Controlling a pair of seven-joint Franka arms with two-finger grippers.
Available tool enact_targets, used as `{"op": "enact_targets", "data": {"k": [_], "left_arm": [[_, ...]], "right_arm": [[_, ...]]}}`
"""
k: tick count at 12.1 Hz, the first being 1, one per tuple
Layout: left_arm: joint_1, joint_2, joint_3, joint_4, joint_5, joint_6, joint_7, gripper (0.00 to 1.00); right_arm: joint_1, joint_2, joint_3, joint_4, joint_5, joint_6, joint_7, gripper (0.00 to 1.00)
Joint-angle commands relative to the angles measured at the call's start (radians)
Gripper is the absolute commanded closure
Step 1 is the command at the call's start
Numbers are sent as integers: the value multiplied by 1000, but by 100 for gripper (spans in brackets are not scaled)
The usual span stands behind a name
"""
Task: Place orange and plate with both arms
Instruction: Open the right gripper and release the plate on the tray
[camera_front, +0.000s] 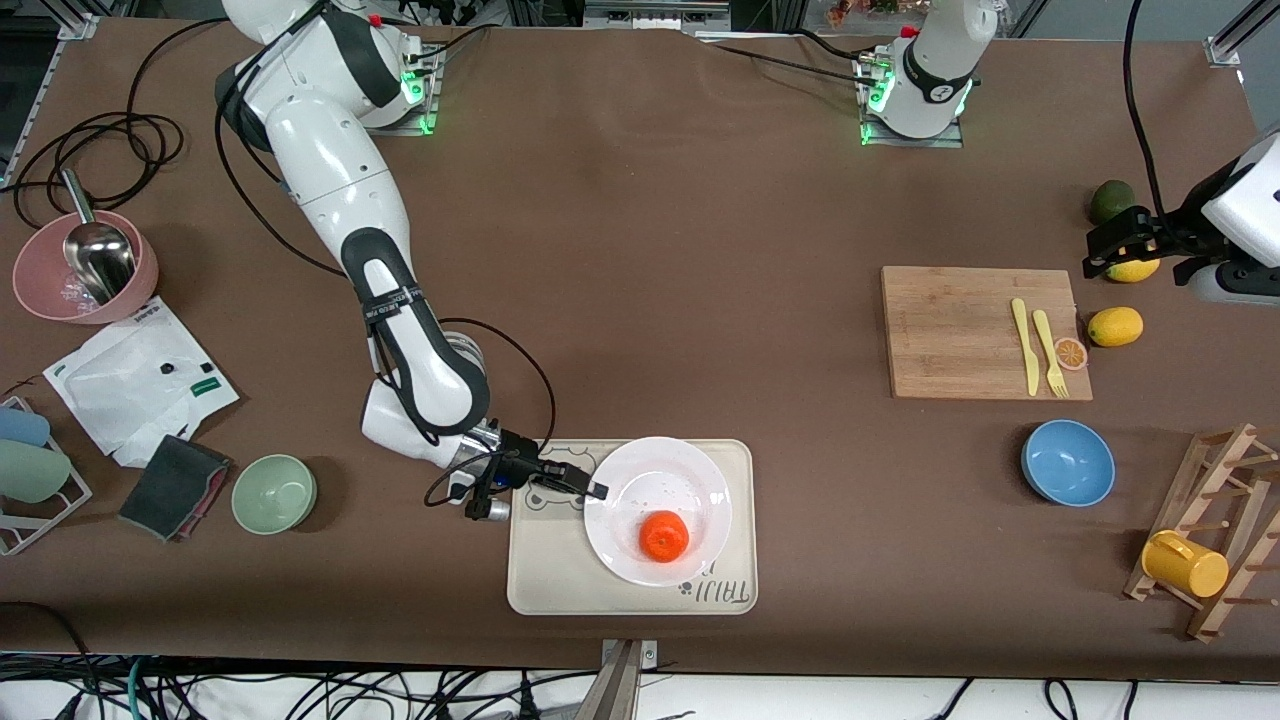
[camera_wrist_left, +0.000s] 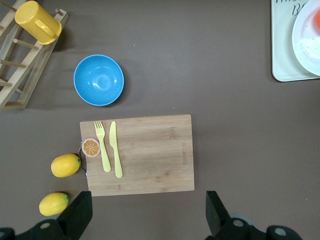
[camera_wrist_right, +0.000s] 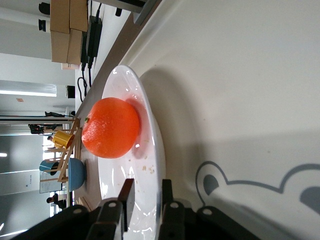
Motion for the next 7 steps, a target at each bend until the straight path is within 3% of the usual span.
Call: {"op": "enact_targets", "data": {"k": [1,4,7], "left_arm": [[2,4,-5,23,12,-25,12,0],[2,4,-5,23,12,-25,12,0],[2,4,-5,23,12,-25,12,0]], "right_arm": [[-2,10,5,31,-72,6,29,39],[-17,-56,5,-36,-172,6,34,31],[-20,-160,6,-125,-354,11,64,29]]}}
